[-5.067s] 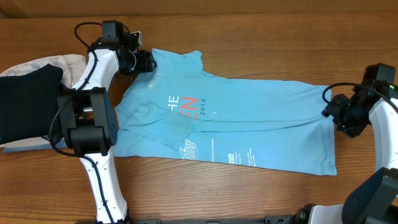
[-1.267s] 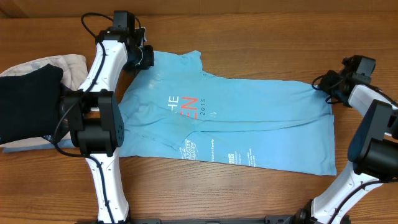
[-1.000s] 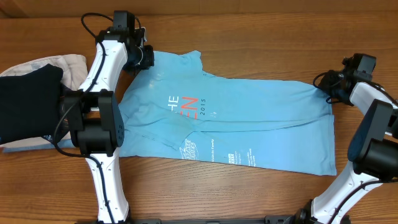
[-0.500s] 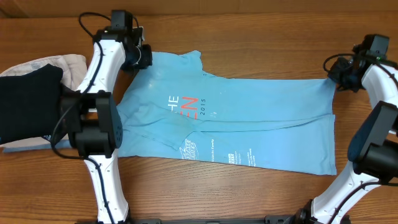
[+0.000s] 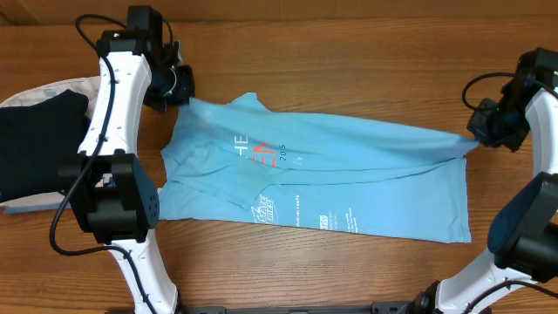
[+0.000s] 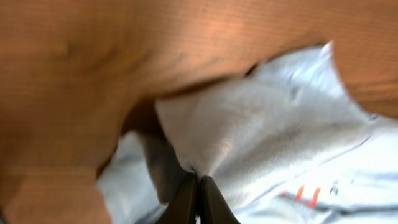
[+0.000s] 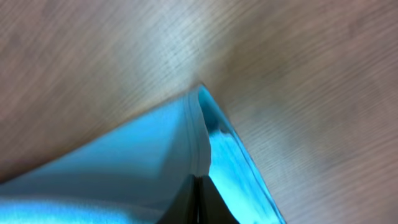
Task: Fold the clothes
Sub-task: 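Fold the shirt's top half down over the bottom with both grippers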
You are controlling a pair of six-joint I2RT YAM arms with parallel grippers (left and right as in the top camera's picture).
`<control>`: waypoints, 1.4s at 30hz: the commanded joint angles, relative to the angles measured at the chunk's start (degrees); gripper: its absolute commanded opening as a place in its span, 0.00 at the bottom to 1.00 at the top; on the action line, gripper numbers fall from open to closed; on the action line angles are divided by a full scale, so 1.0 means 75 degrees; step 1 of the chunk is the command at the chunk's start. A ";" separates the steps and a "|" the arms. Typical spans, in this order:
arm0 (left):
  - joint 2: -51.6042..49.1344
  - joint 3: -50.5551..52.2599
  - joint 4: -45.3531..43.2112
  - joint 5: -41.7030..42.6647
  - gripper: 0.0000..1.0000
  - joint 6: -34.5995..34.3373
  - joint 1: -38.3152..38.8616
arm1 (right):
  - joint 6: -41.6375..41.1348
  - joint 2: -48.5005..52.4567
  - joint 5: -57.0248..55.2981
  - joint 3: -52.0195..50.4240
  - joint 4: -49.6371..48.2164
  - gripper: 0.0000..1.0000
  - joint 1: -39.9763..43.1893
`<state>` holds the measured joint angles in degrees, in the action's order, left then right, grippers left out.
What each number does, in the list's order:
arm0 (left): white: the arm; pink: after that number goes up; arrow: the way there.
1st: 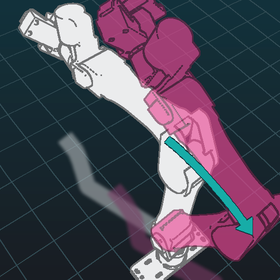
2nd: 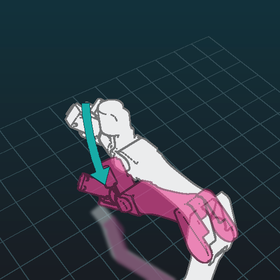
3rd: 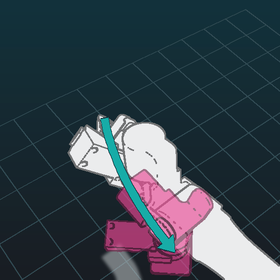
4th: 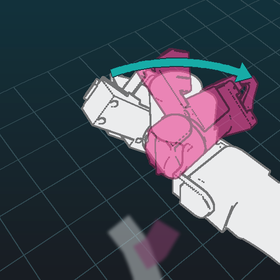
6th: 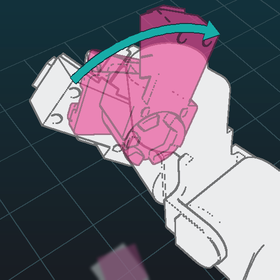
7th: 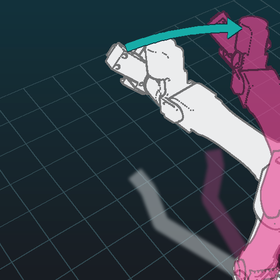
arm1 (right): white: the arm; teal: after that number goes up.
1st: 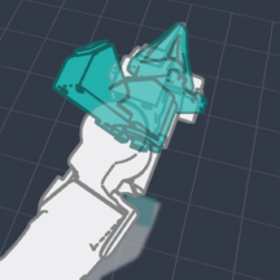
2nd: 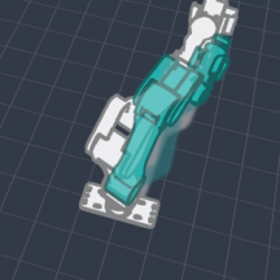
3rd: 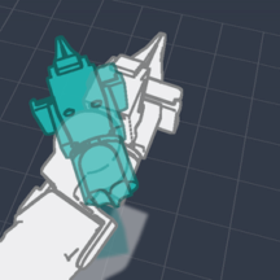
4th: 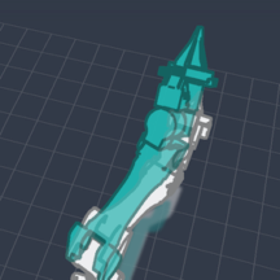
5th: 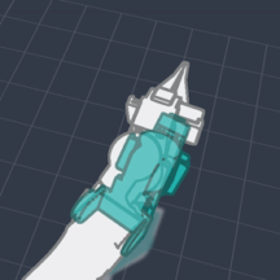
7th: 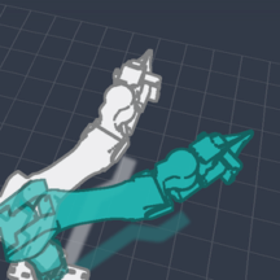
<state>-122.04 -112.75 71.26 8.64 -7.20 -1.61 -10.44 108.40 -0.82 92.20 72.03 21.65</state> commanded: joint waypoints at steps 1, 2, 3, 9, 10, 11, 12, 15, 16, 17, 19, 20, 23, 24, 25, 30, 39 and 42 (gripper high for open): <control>0.0125 0.0012 0.0463 -0.0388 0.04 -0.0108 -0.0015 | -0.0003 -0.0289 -0.0286 0.0216 0.0425 0.04 0.0076; 0.0125 0.0012 0.0685 -0.0385 0.04 -0.0114 -0.0029 | -0.0006 -0.0289 -0.0286 0.0216 0.0624 0.04 0.0105; 0.0125 0.0012 0.0915 -0.0391 0.04 -0.0163 -0.0050 | -0.0012 -0.0289 -0.0286 0.0216 0.0799 0.04 0.0134; 0.0125 0.0012 0.2008 -0.0420 0.04 -0.0210 -0.0239 | -0.0032 -0.0289 -0.0286 0.0216 0.1749 0.04 0.0347; 0.0125 0.0012 0.2183 -0.0452 0.04 -0.0216 -0.0262 | -0.0032 -0.0289 -0.0289 0.0216 0.1859 0.04 0.0382; 0.0125 0.0012 0.2396 -0.0530 0.04 -0.0216 -0.0297 | -0.0032 -0.0289 -0.0289 0.0213 0.1955 0.04 0.0417; 0.0125 0.0012 0.2614 -0.0682 0.04 -0.0219 -0.0329 | -0.0032 -0.0289 -0.0286 0.0213 0.2060 0.04 0.0460; 0.0125 0.0012 0.3048 -0.0836 0.04 -0.0271 -0.0367 | -0.0061 -0.0289 -0.0283 0.0207 0.2302 0.04 0.0533; 0.0125 0.0012 0.3165 -0.0836 0.04 -0.0268 -0.0367 | -0.0093 -0.0289 -0.0283 0.0201 0.2372 0.04 0.0530; 0.0125 0.0012 0.3281 -0.0839 0.04 -0.0268 -0.0364 | -0.0093 -0.0289 -0.0283 0.0201 0.2439 0.04 0.0530; 0.0125 0.0020 0.3413 -0.0836 0.04 -0.0248 -0.0361 | -0.0093 -0.0289 -0.0283 0.0172 0.2565 0.04 0.0530; 0.0134 0.0035 0.3413 -0.0807 0.04 -0.0242 -0.0347 | -0.0093 -0.0289 -0.0283 0.0137 0.2617 0.04 0.0530; 0.0134 0.0137 0.3413 -0.0807 0.04 -0.0239 -0.0283 | -0.0090 -0.0289 -0.0286 -0.0184 0.2702 0.04 0.0510; 0.0146 0.0236 0.3413 -0.0807 0.04 -0.0236 -0.0262 | -0.0090 -0.0289 -0.0286 -0.0323 0.2669 0.04 0.0510; 0.0152 0.0382 0.3413 -0.0810 0.04 -0.0210 -0.0242 | -0.0090 -0.0289 -0.0286 -0.0458 0.2634 0.04 0.0510; 0.0160 0.1332 0.3404 -0.0848 0.04 -0.0108 -0.0219 | -0.0096 -0.0289 -0.0286 -0.0979 0.2343 0.04 0.0516; 0.0160 0.2640 0.3031 -0.1731 0.04 -0.0539 -0.0219 | -0.0425 -0.0289 -0.0580 -0.1309 0.2294 0.04 0.0516; 0.0160 0.2973 0.2850 -0.2057 0.04 -0.0822 -0.0219 | -0.0443 -0.0289 -0.0627 -0.1358 0.2291 0.04 0.0516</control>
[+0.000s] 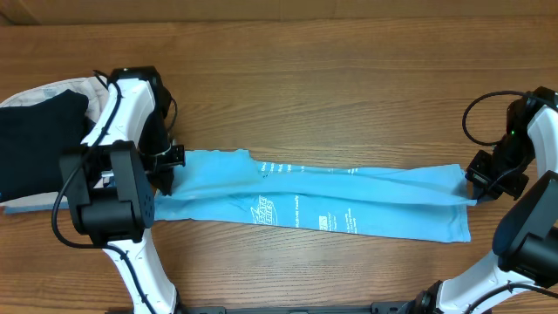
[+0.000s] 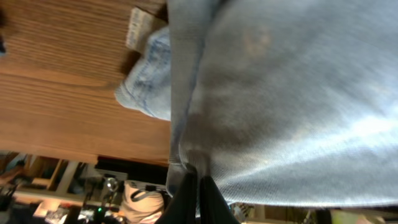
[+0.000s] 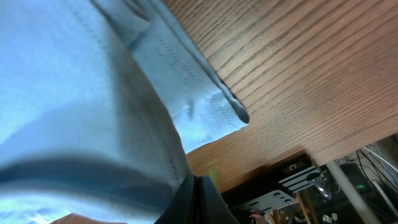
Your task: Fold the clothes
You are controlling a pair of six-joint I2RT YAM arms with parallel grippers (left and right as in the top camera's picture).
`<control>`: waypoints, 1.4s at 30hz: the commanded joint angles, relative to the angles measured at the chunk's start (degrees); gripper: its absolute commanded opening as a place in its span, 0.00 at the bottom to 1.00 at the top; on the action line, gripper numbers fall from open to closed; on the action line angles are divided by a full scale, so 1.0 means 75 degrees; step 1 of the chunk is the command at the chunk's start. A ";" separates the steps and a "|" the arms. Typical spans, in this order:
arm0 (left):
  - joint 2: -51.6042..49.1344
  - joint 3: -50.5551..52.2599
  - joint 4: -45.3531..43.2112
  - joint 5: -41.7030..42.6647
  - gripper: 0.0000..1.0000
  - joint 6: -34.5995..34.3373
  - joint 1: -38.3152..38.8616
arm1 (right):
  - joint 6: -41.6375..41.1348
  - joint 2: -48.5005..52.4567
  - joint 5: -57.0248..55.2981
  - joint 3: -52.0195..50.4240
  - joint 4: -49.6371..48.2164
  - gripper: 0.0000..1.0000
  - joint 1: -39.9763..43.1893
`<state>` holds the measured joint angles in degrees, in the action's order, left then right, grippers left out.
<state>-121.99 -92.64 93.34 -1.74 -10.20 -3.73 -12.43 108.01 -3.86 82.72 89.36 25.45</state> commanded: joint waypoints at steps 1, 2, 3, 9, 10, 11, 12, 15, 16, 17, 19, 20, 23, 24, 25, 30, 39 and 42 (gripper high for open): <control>0.0154 0.0335 -0.0114 -0.0682 0.05 -0.0423 0.0064 | -0.0178 -0.0236 -0.0221 -0.0099 -0.0020 0.04 0.0009; 0.0154 0.0367 -0.0125 -0.0705 0.08 -0.0423 0.0064 | -0.0178 -0.0236 -0.0221 -0.0102 -0.0017 0.04 0.0009; 0.0154 0.0385 -0.0134 -0.0705 0.11 -0.0420 0.0064 | -0.0178 -0.0236 -0.0221 -0.0102 -0.0012 0.04 0.0009; 0.0154 0.0382 -0.0230 -0.0705 0.29 -0.0420 0.0064 | -0.0178 -0.0236 -0.0221 -0.0140 0.0012 0.04 0.0009; 0.0154 0.0379 -0.0242 -0.0705 0.29 -0.0420 0.0064 | -0.0178 -0.0236 -0.0219 -0.0140 0.0015 0.04 0.0009; 0.0154 0.0373 -0.0251 -0.0705 0.29 -0.0420 0.0064 | -0.0178 -0.0236 -0.0221 -0.0143 0.0015 0.04 0.0009; 0.0154 0.0350 -0.0254 -0.0699 0.28 -0.0420 0.0064 | -0.0181 -0.0236 -0.0219 -0.0143 0.0015 0.04 0.0009; 0.0187 0.0166 -0.0251 -0.0565 0.25 -0.0417 0.0073 | -0.0181 -0.0236 -0.0219 -0.0143 0.0012 0.04 0.0009; 0.0216 0.0079 -0.0259 -0.0519 0.25 -0.0417 0.0073 | -0.0198 -0.0236 -0.0213 -0.0143 0.0015 0.04 0.0009; 0.0262 -0.0041 -0.0286 -0.0420 0.25 -0.0399 0.0073 | -0.0207 -0.0236 -0.0192 -0.0143 0.0015 0.04 0.0009; 0.0396 -0.0303 -0.0399 -0.0096 0.24 -0.0242 0.0090 | -0.0207 -0.0236 -0.0187 -0.0160 0.0038 0.04 0.0009; 0.0495 -0.0449 -0.0487 0.0108 0.25 -0.0163 0.0108 | -0.0207 -0.0236 -0.0157 -0.0178 0.0038 0.04 0.0009; 0.0778 -0.0743 -0.0758 0.0370 0.25 -0.0154 0.0154 | -0.0204 -0.0236 -0.0073 -0.0239 0.0050 0.04 0.0003; 0.0883 -0.0766 -0.0892 0.0469 0.25 -0.0154 0.0175 | -0.0204 -0.0236 -0.0073 -0.0254 0.0067 0.04 0.0003; 0.1000 -0.0764 -0.1026 0.0621 0.26 -0.0152 0.0195 | -0.0207 -0.0236 -0.0070 -0.0283 0.0064 0.04 0.0000; 0.1137 -0.0764 -0.1256 0.0842 0.27 -0.0154 0.0385 | -0.0207 -0.0236 -0.0073 -0.0414 0.0035 0.13 0.0000; 0.1110 -0.0761 -0.1355 0.0839 0.28 -0.0152 0.0831 | -0.0175 -0.0236 0.0248 -0.0589 -0.0117 0.42 0.0003; 0.1110 -0.0670 -0.1571 0.0836 0.27 -0.0029 0.0944 | -0.0114 -0.0236 0.0391 -0.0825 -0.0385 0.56 0.0000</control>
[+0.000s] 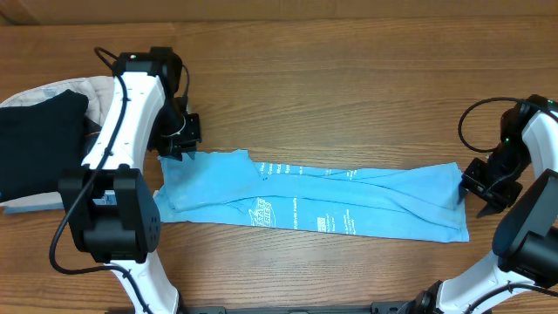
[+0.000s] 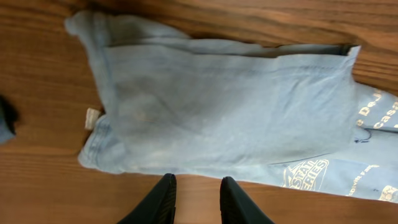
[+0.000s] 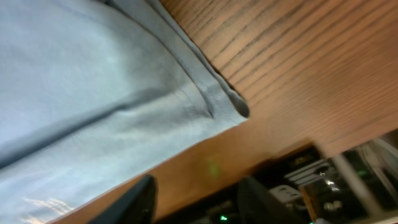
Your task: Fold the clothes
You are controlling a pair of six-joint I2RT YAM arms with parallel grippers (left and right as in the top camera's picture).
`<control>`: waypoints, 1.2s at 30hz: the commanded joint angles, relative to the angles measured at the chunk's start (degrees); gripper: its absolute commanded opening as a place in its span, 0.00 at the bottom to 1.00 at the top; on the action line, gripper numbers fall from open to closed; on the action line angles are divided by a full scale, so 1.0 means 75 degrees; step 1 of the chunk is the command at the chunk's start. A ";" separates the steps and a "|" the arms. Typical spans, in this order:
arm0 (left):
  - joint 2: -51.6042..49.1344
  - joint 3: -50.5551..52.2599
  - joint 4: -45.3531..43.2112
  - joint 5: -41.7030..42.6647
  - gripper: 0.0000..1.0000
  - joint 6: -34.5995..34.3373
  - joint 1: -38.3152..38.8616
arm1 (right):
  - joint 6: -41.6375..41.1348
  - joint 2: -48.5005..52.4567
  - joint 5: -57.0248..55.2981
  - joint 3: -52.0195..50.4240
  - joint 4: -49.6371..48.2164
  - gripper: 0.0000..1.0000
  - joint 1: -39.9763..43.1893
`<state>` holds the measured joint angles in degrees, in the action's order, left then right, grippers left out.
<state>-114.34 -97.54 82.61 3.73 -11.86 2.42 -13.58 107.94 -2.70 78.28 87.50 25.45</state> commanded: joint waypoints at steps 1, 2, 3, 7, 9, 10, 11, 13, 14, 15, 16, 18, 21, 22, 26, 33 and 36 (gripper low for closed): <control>0.0090 0.0052 -0.0233 0.0114 0.27 0.0207 0.0172 | 0.0041 -0.0227 0.0248 -0.0326 -0.0256 0.60 0.0003; 0.0087 0.0172 -0.0356 0.0114 0.27 0.0207 0.0221 | 0.0044 -0.0227 0.0303 -0.0437 -0.0391 0.62 0.0003; 0.0087 0.0286 -0.0455 0.0111 0.27 0.0207 0.0248 | 0.0044 -0.0227 0.0358 -0.0516 -0.0490 0.63 0.0003; 0.0087 0.0944 -0.0816 0.0114 0.26 0.0207 0.0358 | 0.0073 -0.0227 0.0603 -0.0883 -0.1075 0.66 0.0003; 0.0087 0.1320 -0.1037 0.0114 0.26 0.0204 0.0385 | 0.0149 -0.0227 0.0740 -0.1020 -0.1376 0.69 0.0003; 0.0087 0.1539 -0.1172 0.0114 0.26 0.0207 0.0396 | 0.0224 -0.0227 0.0848 -0.1078 -0.1521 0.70 0.0003; 0.0087 0.1795 -0.1311 0.0134 0.26 0.0204 0.0405 | 0.0224 -0.0227 0.0906 -0.1142 -0.1682 0.72 0.0003; 0.0087 0.2145 -0.1510 0.0265 0.26 0.0204 0.0423 | 0.0224 -0.0227 0.0915 -0.1221 -0.1894 0.71 0.0003; 0.0087 0.2337 -0.1612 0.0358 0.26 0.0204 0.0437 | 0.0224 -0.0227 0.0915 -0.1262 -0.1999 0.71 0.0003; 0.0087 0.2509 -0.1714 0.0408 0.26 0.0204 0.0446 | 0.0224 -0.0227 0.0915 -0.1306 -0.2119 0.71 0.0003; 0.0087 0.2716 -0.1836 0.0437 0.26 0.0201 0.0446 | 0.0224 -0.0224 0.0915 -0.1341 -0.2221 0.70 0.0003; 0.0087 0.3060 -0.2040 0.0414 0.26 0.0204 0.0446 | 0.0224 -0.0224 0.0915 -0.1411 -0.2387 0.68 0.0003; 0.0087 0.3512 -0.2244 0.0085 0.26 0.0102 0.0431 | 0.0224 -0.0219 0.0912 -0.1478 -0.2527 0.54 0.0003; 0.0087 0.3614 -0.2261 -0.0102 0.26 0.0006 0.0431 | 0.0224 -0.0219 0.0912 -0.1501 -0.2576 0.52 0.0003; 0.0087 0.3806 -0.2212 -0.0766 0.26 -0.0137 0.0417 | 0.0224 -0.0219 0.0915 -0.1614 -0.2774 0.36 0.0003; 0.0090 0.3797 -0.2279 -0.0755 0.28 -0.0201 0.0420 | 0.0221 -0.0219 0.0921 -0.1658 -0.3031 0.25 0.0003; 0.0090 0.3794 -0.2279 -0.0784 0.28 -0.0198 0.0408 | 0.0227 -0.0219 0.0921 -0.1658 -0.3121 0.16 0.0003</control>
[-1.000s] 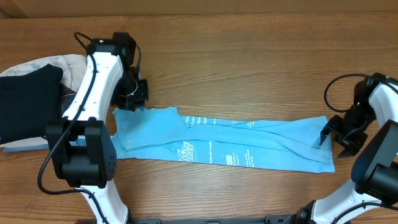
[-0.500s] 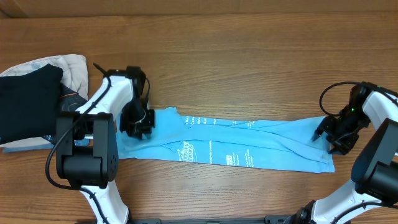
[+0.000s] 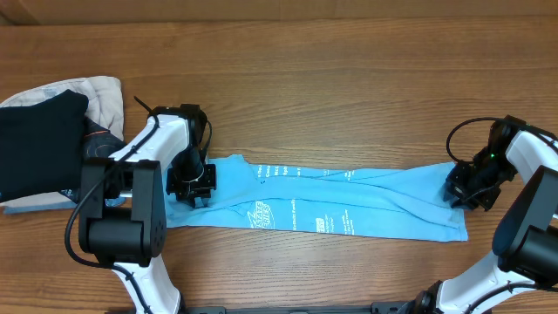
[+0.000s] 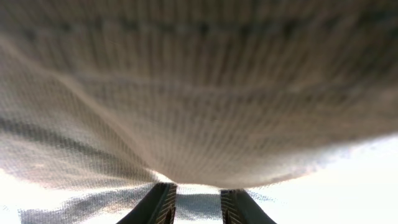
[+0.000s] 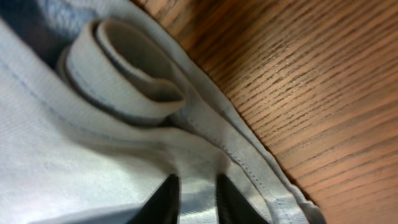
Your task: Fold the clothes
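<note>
The light blue T-shirt (image 3: pixel 331 205) lies on the table folded into a long narrow strip with white print on top. My left gripper (image 3: pixel 199 181) is down on the strip's left end; in the left wrist view its fingers (image 4: pixel 163 200) stand apart, pressed against cloth (image 4: pixel 199 93) that fills the frame. My right gripper (image 3: pixel 460 187) rests on the right end. There its open fingers (image 5: pixel 169 198) straddle blue cloth beside a curled hem (image 5: pixel 124 81).
A pile of other clothes sits at the left edge: a dark garment (image 3: pixel 35 139) over a beige one (image 3: pixel 100 90). The wooden table (image 3: pixel 331 87) stretches behind the shirt, and bare wood (image 5: pixel 311 93) shows just past the shirt's right end.
The left gripper was open above the shirt's upper left corner and is now lower, on the left end. The right gripper moved from just off the right edge onto the cloth, its fingers closer together.
Both grippers first held the shirt's far edge, shut, with the shirt spread wide. Then the shirt lay doubled into a long strip, both still shut on it. After that both were open and off the cloth. Now each sits open on one end of the strip.
</note>
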You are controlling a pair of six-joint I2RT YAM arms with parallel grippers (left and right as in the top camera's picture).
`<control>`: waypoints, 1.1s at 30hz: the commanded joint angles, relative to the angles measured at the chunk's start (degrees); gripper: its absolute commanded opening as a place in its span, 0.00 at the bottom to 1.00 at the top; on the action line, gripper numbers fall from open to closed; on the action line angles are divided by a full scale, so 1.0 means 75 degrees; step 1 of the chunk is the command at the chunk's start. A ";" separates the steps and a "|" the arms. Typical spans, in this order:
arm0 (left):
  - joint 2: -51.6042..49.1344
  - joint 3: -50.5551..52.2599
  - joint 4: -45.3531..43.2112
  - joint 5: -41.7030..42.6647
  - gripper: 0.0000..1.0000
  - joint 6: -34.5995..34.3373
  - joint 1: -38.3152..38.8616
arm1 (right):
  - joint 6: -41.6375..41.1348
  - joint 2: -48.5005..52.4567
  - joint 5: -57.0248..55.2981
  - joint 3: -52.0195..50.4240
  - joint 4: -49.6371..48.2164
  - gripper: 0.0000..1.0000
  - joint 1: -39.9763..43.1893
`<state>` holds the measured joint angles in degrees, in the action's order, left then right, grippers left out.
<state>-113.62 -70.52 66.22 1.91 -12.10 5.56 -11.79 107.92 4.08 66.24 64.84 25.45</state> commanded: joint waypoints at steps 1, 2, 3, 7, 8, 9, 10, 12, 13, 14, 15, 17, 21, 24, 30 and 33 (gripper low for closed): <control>-0.0006 0.0192 -0.0090 -0.0542 0.28 -0.0166 -0.0012 | 0.0012 -0.0216 0.0044 -0.0052 -0.0146 0.12 0.0003; -0.0006 0.0189 -0.0093 -0.0539 0.28 -0.0169 -0.0012 | 0.0140 -0.0216 0.0178 -0.0052 -0.0195 0.08 0.0003; -0.0006 0.0178 -0.0093 -0.0539 0.27 -0.0169 -0.0012 | 0.0321 -0.0216 0.0408 -0.0052 -0.0251 0.08 0.0003; -0.0006 0.0012 -0.0087 -0.0536 0.27 -0.0169 -0.0009 | 0.0898 -0.0216 0.1317 -0.0052 -0.0411 0.08 0.0003; -0.0006 -0.0061 -0.0061 -0.0536 0.27 -0.0172 -0.0012 | 0.0898 -0.0216 0.1282 -0.0052 -0.0440 0.09 0.0003; -0.0006 -0.0102 -0.0055 -0.0536 0.27 -0.0172 -0.0012 | 0.0898 -0.0216 0.1250 -0.0052 -0.0449 0.16 0.0003; -0.0006 -0.0154 -0.0044 -0.0536 0.27 -0.0172 -0.0009 | 0.0895 -0.0216 0.1204 -0.0052 -0.0466 0.34 0.0003; -0.0006 -0.0213 -0.0079 -0.0536 0.27 -0.0219 -0.0009 | 0.0895 -0.0216 0.1061 -0.0050 -0.0466 0.50 0.0032; -0.0006 -0.0213 -0.0096 -0.0536 0.27 -0.0227 -0.0012 | 0.0895 -0.0216 0.1026 -0.0050 -0.0466 0.50 0.0044; -0.0006 -0.0213 -0.0122 -0.0536 0.27 -0.0227 -0.0012 | 0.0895 -0.0216 0.0979 -0.0044 -0.0466 0.51 0.0055; -0.0006 -0.0213 -0.0140 -0.0533 0.27 -0.0227 -0.0012 | 0.0892 -0.0216 0.0944 -0.0026 -0.0466 0.52 0.0070; -0.0006 -0.0213 -0.0160 -0.0530 0.28 -0.0227 -0.0009 | 0.0892 -0.0219 0.0769 0.0079 -0.0428 0.54 0.0119; -0.0006 -0.0213 -0.0175 -0.0530 0.28 -0.0224 -0.0012 | 0.0898 -0.0219 0.0650 0.0303 -0.0382 0.55 0.0210; -0.0006 -0.0213 -0.0219 -0.0519 0.29 -0.0224 -0.0012 | 0.0982 -0.0216 0.0606 0.0300 -0.0405 0.55 0.0216; -0.0006 -0.0213 -0.0254 -0.0507 0.30 -0.0224 -0.0012 | 0.1003 -0.0216 0.0493 -0.0210 -0.0766 0.59 0.0216; -0.0006 -0.0213 -0.0254 -0.0504 0.30 -0.0224 -0.0012 | 0.0970 -0.0216 0.0493 -0.0632 -0.1084 0.62 0.0216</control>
<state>-113.62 -70.98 65.93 0.58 -12.14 5.65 -4.67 107.42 8.51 65.30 58.13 26.92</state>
